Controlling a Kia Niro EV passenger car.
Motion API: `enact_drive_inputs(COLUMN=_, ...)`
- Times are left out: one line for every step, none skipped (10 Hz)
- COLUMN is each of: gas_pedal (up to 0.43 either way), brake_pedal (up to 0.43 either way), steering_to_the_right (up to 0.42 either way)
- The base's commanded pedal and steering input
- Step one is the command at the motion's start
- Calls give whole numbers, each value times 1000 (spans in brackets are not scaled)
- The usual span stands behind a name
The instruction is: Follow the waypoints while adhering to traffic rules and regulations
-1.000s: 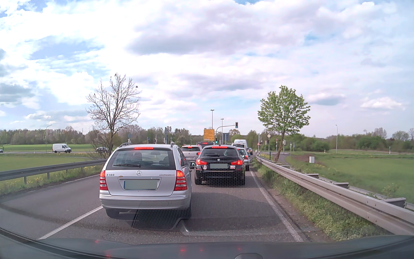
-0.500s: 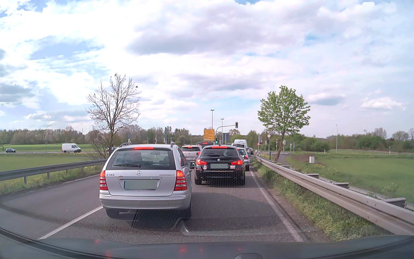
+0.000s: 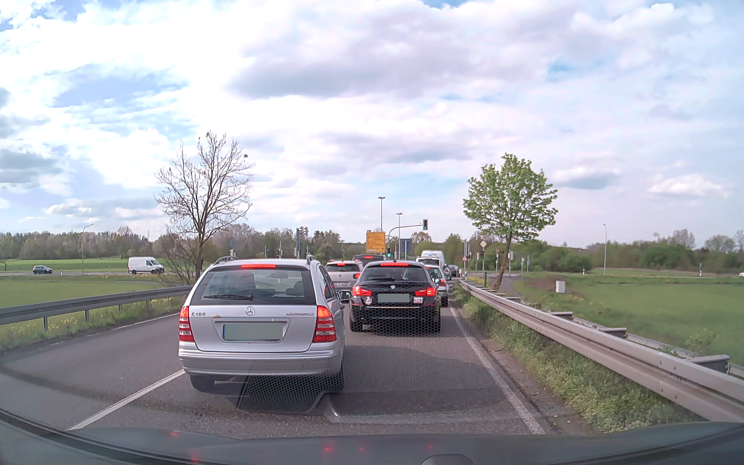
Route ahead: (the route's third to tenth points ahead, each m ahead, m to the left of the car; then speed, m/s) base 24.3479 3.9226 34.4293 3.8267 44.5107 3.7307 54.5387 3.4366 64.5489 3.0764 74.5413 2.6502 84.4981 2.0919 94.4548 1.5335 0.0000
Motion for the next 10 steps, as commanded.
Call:
enact_drive_inputs(gas_pedal=0, brake_pedal=287, steering_to_the_right=-10)
enact_drive_inputs(gas_pedal=0, brake_pedal=287, steering_to_the_right=-10)
enact_drive_inputs(gas_pedal=0, brake_pedal=280, steering_to_the_right=-10)
enact_drive_inputs(gas_pedal=0, brake_pedal=280, steering_to_the_right=-10)
enact_drive_inputs(gas_pedal=0, brake_pedal=280, steering_to_the_right=-10)
enact_drive_inputs(gas_pedal=0, brake_pedal=280, steering_to_the_right=-10)
enact_drive_inputs(gas_pedal=0, brake_pedal=280, steering_to_the_right=-10)
enact_drive_inputs(gas_pedal=0, brake_pedal=280, steering_to_the_right=-10)
enact_drive_inputs(gas_pedal=0, brake_pedal=280, steering_to_the_right=-10)
enact_drive_inputs(gas_pedal=0, brake_pedal=287, steering_to_the_right=-10)
